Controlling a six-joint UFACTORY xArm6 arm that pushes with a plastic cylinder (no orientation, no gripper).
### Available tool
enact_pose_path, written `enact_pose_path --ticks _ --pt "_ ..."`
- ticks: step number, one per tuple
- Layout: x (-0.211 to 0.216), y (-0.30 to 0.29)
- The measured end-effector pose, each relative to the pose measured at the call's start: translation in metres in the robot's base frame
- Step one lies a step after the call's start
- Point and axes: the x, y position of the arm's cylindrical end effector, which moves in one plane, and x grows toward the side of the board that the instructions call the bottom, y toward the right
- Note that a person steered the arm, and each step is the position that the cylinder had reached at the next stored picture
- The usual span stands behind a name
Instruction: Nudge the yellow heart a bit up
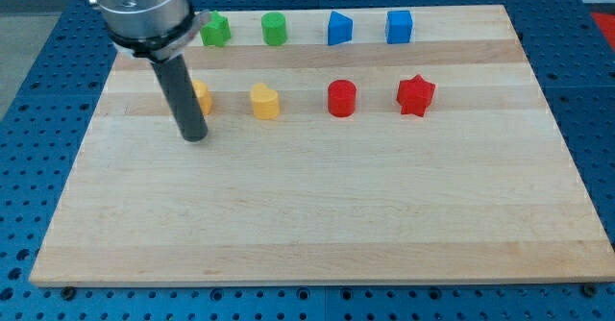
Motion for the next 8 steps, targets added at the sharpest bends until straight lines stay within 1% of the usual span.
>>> enact_pose_path --ticks 1,2,4,7,8 --pt "-0.003 0.036" --pt "-0.004 0.05" --pt "-0.015 0.05" --pt "-0.017 0.052" --pt "-0.017 0.063"
